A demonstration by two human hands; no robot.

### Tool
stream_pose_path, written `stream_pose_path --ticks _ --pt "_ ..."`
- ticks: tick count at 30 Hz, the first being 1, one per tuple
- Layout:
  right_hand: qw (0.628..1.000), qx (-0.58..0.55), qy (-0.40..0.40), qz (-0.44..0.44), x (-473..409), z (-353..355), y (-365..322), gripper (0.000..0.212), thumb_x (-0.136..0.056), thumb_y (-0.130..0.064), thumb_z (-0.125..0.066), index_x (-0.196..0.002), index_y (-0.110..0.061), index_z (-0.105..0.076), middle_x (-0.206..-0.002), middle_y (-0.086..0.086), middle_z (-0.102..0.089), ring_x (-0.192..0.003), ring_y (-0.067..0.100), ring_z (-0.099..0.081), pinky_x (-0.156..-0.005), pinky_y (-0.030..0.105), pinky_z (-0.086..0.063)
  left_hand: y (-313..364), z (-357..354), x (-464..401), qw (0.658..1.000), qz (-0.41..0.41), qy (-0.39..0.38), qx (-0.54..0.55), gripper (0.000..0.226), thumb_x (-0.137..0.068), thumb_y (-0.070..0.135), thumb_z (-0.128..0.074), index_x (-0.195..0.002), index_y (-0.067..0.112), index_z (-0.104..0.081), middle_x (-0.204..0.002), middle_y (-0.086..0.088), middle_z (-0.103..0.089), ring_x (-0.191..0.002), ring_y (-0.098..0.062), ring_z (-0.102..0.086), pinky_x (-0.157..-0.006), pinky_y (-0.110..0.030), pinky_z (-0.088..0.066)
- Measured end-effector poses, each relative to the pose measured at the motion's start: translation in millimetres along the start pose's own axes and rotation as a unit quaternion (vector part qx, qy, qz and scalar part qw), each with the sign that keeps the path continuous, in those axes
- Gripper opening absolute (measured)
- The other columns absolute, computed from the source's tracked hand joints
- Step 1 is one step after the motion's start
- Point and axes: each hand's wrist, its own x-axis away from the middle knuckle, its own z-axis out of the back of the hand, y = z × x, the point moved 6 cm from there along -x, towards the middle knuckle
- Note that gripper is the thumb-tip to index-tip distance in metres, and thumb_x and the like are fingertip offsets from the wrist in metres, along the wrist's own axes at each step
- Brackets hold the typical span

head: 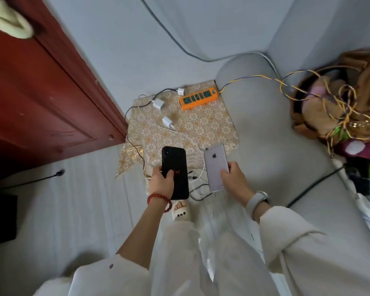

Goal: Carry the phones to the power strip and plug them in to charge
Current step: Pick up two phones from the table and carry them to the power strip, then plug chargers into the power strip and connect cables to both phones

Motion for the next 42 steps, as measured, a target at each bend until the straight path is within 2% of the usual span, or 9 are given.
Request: stream_pose_path --ticks 3,7,15,18,24,29,35,39,42 --pt "1.0 0.017 -0.005 -0.02 -63.0 1.4 -13.3 0.024 -0.09 -0.012 -0.042 -0.114 -0.007 -0.044 -0.095 0.004 -0.049 -0.081 0.022 -0.047 -0.05 0.02 -0.03 17.7 -23.6 -58.2 1.0 0.025 -0.006 0.001 0.029 -0.089 0.018 -0.048 -0.114 0.003 -0.044 -0.096 -0.007 -0.054 -0.081 -0.022 -0.052 -0.067 -0.032 -0.044" --pt "0.998 0.034 -0.018 -0.039 -148.3 4.6 -22.5 0.024 -0.09 -0.009 -0.039 -0.114 -0.006 -0.041 -0.099 0.009 -0.052 -0.085 0.024 -0.05 -0.069 0.033 -0.047 36.7 -69.5 -127.4 0.998 0.052 -0.022 0.013 0.029 -0.089 0.016 -0.047 -0.115 0.004 -0.044 -0.096 -0.007 -0.053 -0.083 -0.022 -0.054 -0.07 -0.034 -0.047" --pt "0.988 0.114 -0.068 -0.075 -286.5 10.3 -9.7 0.03 -0.088 -0.005 -0.037 -0.118 -0.004 -0.035 -0.111 0.021 -0.055 -0.097 0.039 -0.055 -0.084 0.05 -0.049 50.0 -176.0 -222.6 0.993 0.108 -0.034 0.032 0.026 -0.089 0.013 -0.043 -0.114 0.005 -0.043 -0.095 -0.006 -0.054 -0.08 -0.021 -0.054 -0.07 -0.034 -0.047" --pt "0.988 0.118 -0.079 -0.062 -315.2 12.1 -3.1 0.028 -0.089 -0.004 -0.038 -0.117 -0.003 -0.037 -0.111 0.021 -0.054 -0.099 0.04 -0.054 -0.085 0.047 -0.048 52.4 -204.2 -241.0 0.991 0.126 -0.02 0.032 0.027 -0.09 0.014 -0.042 -0.116 0.006 -0.042 -0.095 -0.006 -0.053 -0.075 -0.019 -0.054 -0.063 -0.031 -0.046" --pt "0.973 0.204 -0.103 -0.02 -329.1 9.7 2.2 0.032 -0.083 0.003 -0.042 -0.114 0.0 -0.037 -0.11 0.024 -0.058 -0.102 0.043 -0.055 -0.08 0.042 -0.046 56.0 -222.0 -246.4 0.99 0.135 0.036 0.026 0.031 -0.091 0.011 -0.042 -0.122 0.006 -0.041 -0.103 -0.012 -0.059 -0.078 -0.023 -0.053 -0.068 -0.033 -0.047" --pt "0.949 0.296 -0.101 0.029 -322.8 10.3 -4.5 0.051 -0.082 0.001 -0.052 -0.128 0.002 -0.032 -0.131 0.024 -0.041 -0.12 0.04 -0.042 -0.097 0.041 -0.04 62.5 -215.8 -240.9 0.989 0.106 0.059 -0.085 0.039 -0.089 0.006 -0.042 -0.127 0.003 -0.043 -0.126 -0.02 -0.048 -0.108 -0.034 -0.05 -0.086 -0.035 -0.042" --pt "0.943 0.299 -0.125 0.081 -312.2 -8.8 -24.3 0.046 -0.084 0.002 -0.046 -0.128 -0.006 -0.035 -0.13 0.018 -0.043 -0.12 0.035 -0.039 -0.089 0.042 -0.044 71.2 -188.8 -228.4 0.979 0.041 0.13 -0.152 0.037 -0.085 0.009 -0.045 -0.122 0.009 -0.048 -0.127 -0.013 -0.048 -0.12 -0.029 -0.04 -0.099 -0.046 -0.034" --pt "0.939 0.284 -0.152 0.123 -302.9 -32.9 -34.4 0.044 -0.089 -0.001 -0.038 -0.132 -0.009 -0.036 -0.135 0.014 -0.042 -0.124 0.032 -0.038 -0.095 0.042 -0.042 44.7 -150.6 -223.0 0.96 0.119 0.215 -0.136 0.038 -0.08 0.012 -0.053 -0.117 0.008 -0.044 -0.124 -0.016 -0.044 -0.117 -0.032 -0.039 -0.093 -0.047 -0.035" --pt "0.942 0.26 -0.155 0.146 -297.1 -51.1 -38.6 0.044 -0.092 -0.004 -0.036 -0.135 -0.011 -0.035 -0.139 0.01 -0.039 -0.128 0.028 -0.037 -0.099 0.041 -0.041 11.4 -135.3 -229.9 0.953 0.195 0.18 -0.143 0.043 -0.082 0.021 -0.054 -0.119 0.007 -0.039 -0.127 -0.016 -0.042 -0.119 -0.033 -0.036 -0.096 -0.048 -0.034"
